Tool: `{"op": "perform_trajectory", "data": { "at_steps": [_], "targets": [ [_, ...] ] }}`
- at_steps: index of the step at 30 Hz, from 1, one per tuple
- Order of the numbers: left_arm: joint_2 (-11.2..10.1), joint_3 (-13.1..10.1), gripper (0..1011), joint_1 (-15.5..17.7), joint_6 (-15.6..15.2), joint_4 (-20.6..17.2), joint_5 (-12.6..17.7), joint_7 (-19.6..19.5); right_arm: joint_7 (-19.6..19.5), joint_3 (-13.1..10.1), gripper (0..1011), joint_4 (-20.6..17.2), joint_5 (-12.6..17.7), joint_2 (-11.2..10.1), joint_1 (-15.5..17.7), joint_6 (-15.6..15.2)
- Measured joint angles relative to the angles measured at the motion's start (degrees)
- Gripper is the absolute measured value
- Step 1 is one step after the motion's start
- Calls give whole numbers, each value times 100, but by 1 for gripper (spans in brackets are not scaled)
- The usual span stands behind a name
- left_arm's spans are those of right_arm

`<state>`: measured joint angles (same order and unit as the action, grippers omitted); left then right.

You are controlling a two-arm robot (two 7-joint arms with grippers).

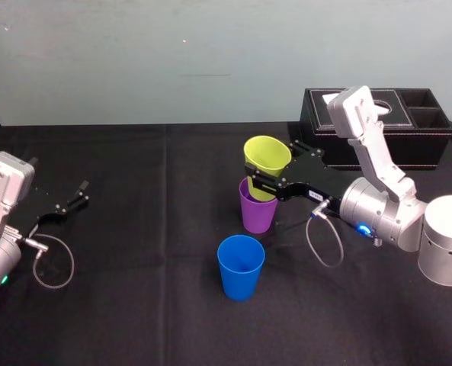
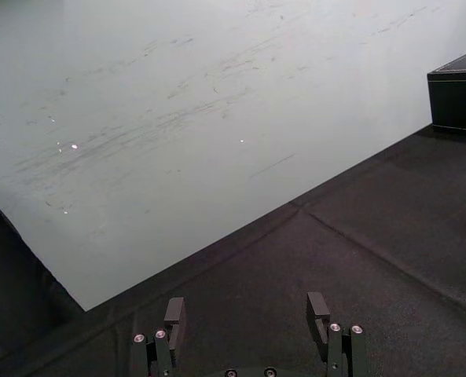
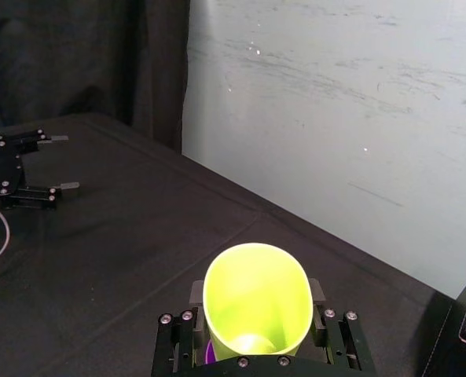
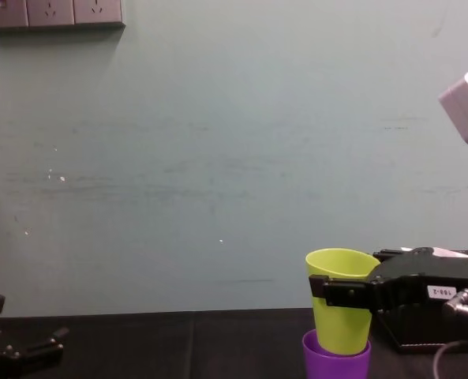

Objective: Stack the three plastic cups sequentially using one hand.

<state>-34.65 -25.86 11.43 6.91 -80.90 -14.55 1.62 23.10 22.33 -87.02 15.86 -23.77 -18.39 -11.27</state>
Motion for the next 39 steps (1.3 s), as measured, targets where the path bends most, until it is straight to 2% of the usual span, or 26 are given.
{"op": "perform_trajectory", "data": {
  "at_steps": [25,39],
  "targets": [
    [0,0,1010,0,0,0,0,0,84,31,738,305,77,102,-80,144],
    [0,0,1010,0,0,0,0,0,83,66,738,329,69,88,-71,162]
  ]
}}
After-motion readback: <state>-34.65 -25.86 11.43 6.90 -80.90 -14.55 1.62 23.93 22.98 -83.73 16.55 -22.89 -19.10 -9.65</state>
